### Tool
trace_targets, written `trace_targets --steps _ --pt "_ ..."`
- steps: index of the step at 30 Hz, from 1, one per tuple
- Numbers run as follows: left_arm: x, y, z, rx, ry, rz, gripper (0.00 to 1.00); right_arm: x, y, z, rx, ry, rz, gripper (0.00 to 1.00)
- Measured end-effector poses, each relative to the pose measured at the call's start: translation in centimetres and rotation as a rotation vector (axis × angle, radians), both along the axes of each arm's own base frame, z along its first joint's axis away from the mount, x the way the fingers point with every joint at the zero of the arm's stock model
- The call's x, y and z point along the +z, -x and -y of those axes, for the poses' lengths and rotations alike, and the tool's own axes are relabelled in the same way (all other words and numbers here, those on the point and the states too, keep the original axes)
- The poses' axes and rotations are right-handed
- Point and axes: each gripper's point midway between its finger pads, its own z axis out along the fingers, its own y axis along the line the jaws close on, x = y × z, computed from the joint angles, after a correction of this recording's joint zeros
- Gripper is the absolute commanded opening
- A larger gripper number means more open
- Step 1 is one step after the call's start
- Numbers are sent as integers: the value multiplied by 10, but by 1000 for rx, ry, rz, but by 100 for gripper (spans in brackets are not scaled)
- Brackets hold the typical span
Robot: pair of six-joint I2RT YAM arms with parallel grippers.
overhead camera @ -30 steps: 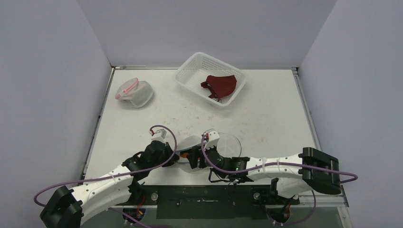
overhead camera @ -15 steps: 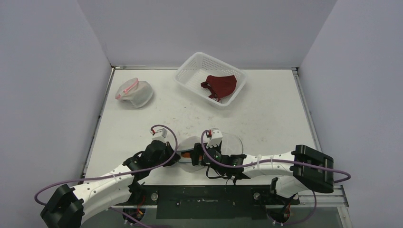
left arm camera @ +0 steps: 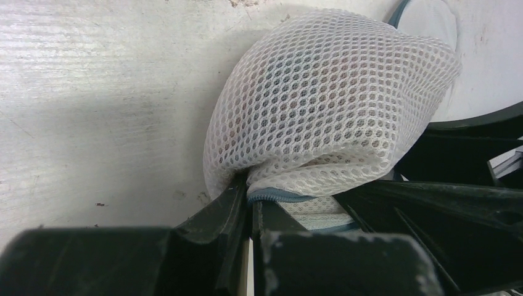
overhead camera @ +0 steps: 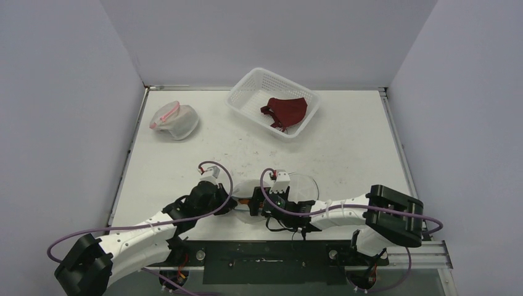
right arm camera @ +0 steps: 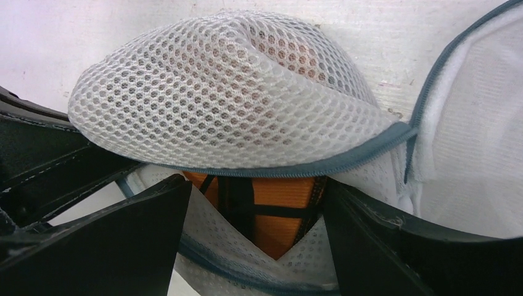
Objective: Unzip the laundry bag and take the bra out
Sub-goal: Pick up the bra from the laundry bag.
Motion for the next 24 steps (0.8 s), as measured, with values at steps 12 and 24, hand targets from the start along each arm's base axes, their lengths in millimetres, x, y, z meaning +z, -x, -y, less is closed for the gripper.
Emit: trace_targets --steps 12,24 --pt "-5 -2 7 -16 5 -10 0 -14 -5 -6 -18 -62 -27 32" --pt "-5 -1 5 -10 -16 -28 0 13 5 -6 105 -30 70 5"
